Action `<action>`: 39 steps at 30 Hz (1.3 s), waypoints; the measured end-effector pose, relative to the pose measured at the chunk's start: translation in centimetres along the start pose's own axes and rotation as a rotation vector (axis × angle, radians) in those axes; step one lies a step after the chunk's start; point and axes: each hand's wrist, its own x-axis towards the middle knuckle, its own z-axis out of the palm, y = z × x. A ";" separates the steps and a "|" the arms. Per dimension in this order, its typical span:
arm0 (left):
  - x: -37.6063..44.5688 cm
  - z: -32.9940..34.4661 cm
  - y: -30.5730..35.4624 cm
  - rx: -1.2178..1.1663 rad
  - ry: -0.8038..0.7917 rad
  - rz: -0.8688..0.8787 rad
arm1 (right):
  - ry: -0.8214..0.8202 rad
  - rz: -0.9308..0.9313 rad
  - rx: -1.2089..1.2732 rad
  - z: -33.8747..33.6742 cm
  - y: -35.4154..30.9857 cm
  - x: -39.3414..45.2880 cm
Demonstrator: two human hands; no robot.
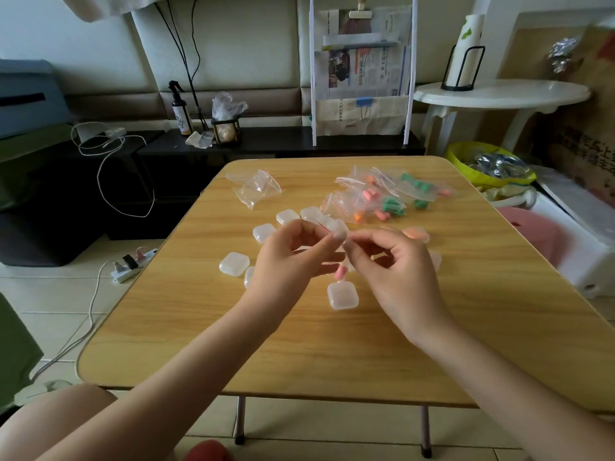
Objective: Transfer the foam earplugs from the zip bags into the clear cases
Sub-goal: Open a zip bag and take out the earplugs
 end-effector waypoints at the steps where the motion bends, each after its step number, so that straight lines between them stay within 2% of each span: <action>1: 0.0 -0.1 0.0 -0.036 0.006 -0.015 | -0.016 -0.002 -0.007 0.1 0.1 -0.1; 3: 0.0 -0.2 0.0 -0.074 0.017 -0.037 | -0.043 -0.006 -0.035 0.2 0.4 -0.3; 9: 0.1 -0.1 -0.1 0.025 -0.001 -0.042 | -0.064 0.007 -0.068 -0.2 0.3 0.0; 18: -0.1 0.1 0.0 -0.123 0.018 -0.124 | -0.089 -0.052 -0.106 -0.4 0.9 0.3; 26: -0.2 0.3 -0.3 0.048 0.077 -0.012 | -0.096 0.013 -0.076 -0.4 1.1 0.4; 32: -0.3 0.3 -0.6 0.187 0.034 0.070 | -0.251 -0.094 -0.273 -0.7 1.1 0.4; 39: -0.6 0.6 -0.8 0.283 0.041 0.177 | -0.252 -0.131 -0.321 -0.5 0.9 0.3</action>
